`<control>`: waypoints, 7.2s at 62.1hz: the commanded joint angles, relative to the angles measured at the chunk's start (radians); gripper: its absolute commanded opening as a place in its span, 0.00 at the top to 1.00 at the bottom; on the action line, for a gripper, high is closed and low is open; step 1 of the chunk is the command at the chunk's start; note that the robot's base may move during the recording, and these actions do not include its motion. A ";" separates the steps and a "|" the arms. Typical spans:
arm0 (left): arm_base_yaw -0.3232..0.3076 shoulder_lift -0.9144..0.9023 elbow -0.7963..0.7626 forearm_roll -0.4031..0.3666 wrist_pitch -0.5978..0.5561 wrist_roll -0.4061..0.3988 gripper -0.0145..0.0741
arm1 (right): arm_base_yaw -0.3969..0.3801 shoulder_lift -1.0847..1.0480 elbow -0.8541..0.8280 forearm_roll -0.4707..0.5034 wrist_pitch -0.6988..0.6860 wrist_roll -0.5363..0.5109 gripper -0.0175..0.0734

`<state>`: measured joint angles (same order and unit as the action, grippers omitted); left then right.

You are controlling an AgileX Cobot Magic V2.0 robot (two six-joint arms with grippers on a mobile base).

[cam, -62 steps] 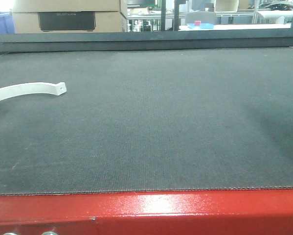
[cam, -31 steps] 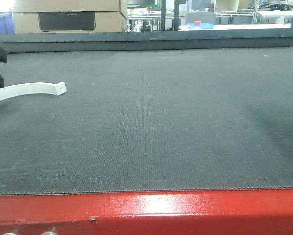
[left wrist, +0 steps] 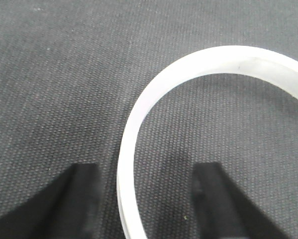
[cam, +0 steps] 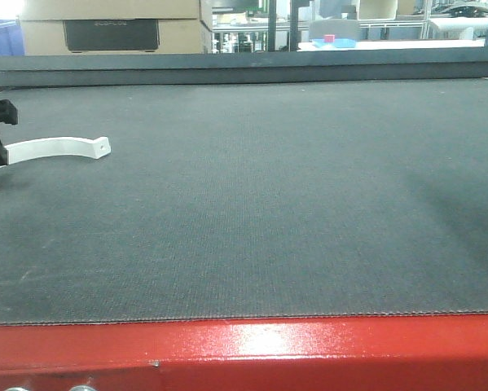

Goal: Grab PVC pipe and place in blue bin
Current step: 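Lower the left gripper onto the other white pipe clamp's band, then close the left gripper on the clamp and lift it up, then hold both clamps raised in the left and right grippers, then drive the base away from the table toward the shelves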

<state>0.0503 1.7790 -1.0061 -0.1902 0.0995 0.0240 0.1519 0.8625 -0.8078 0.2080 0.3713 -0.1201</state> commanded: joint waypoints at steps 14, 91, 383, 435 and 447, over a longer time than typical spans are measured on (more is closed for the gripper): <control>-0.005 0.003 -0.008 -0.009 -0.022 -0.007 0.74 | -0.001 -0.007 -0.008 0.001 -0.046 -0.005 0.99; -0.005 0.019 -0.008 -0.009 -0.007 -0.007 0.96 | -0.001 -0.007 -0.008 0.002 -0.066 -0.005 0.99; -0.005 -1.214 0.336 0.087 0.250 -0.002 0.96 | -0.001 -0.367 0.077 -0.025 -0.003 -0.005 0.99; -0.005 -1.214 0.336 0.087 0.250 -0.002 0.96 | -0.001 -0.367 0.077 -0.025 -0.003 -0.005 0.99; -0.005 -1.214 0.336 0.087 0.250 -0.002 0.96 | -0.001 -0.367 0.077 -0.025 -0.003 -0.005 0.99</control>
<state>0.0503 0.5710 -0.6668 -0.1001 0.3701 0.0242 0.1519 0.5001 -0.7300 0.1922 0.3980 -0.1216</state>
